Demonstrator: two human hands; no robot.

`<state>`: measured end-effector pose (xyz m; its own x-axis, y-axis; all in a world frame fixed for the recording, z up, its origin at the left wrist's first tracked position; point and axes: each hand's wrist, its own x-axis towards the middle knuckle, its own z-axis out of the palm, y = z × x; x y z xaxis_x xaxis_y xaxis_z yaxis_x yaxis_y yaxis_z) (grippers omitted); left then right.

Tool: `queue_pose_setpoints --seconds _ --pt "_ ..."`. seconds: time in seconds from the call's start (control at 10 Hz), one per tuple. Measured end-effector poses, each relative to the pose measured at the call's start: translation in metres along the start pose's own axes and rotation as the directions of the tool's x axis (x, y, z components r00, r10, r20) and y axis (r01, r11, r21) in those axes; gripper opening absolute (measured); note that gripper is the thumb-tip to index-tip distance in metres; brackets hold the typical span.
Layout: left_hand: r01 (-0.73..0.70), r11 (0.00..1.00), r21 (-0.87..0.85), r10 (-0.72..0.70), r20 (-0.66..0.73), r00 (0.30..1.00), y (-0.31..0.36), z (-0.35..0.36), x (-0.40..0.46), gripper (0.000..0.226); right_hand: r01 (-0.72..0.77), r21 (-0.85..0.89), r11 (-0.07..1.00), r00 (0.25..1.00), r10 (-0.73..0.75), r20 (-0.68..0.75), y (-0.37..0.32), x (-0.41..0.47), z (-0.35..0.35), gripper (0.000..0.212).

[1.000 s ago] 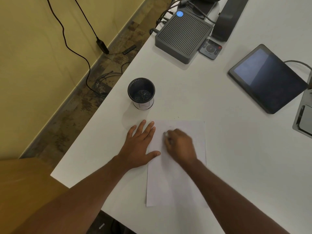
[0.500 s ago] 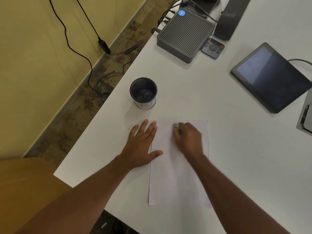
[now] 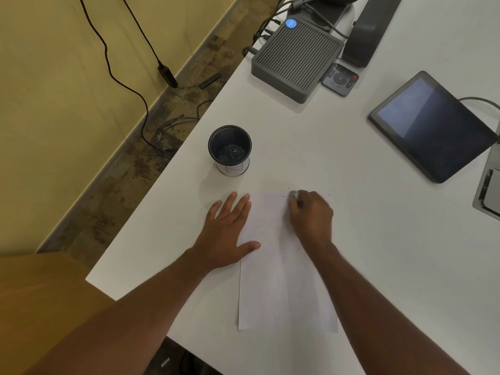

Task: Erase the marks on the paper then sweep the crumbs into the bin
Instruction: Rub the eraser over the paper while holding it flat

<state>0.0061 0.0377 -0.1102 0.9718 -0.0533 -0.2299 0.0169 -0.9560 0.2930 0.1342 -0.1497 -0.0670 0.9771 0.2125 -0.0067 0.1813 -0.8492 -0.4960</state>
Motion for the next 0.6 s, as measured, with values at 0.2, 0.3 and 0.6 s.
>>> queue_pose_setpoints --seconds 0.2,0.3,0.6 --pt "-0.006 1.000 -0.003 0.006 -0.014 1.000 0.000 0.002 -0.001 0.092 0.236 0.051 0.970 0.951 -0.241 0.195 -0.009 -0.050 0.014 0.020" --pt "0.006 1.000 -0.010 -0.005 0.020 1.000 -0.001 0.000 0.000 0.095 -0.023 -0.047 0.999 1.000 0.023 0.005 0.022 0.006 -0.012 0.032" --pt "0.006 1.000 0.002 -0.006 0.033 0.999 0.000 -0.002 0.000 0.095 0.124 -0.037 0.992 0.988 -0.119 0.098 0.031 -0.008 -0.006 0.024"
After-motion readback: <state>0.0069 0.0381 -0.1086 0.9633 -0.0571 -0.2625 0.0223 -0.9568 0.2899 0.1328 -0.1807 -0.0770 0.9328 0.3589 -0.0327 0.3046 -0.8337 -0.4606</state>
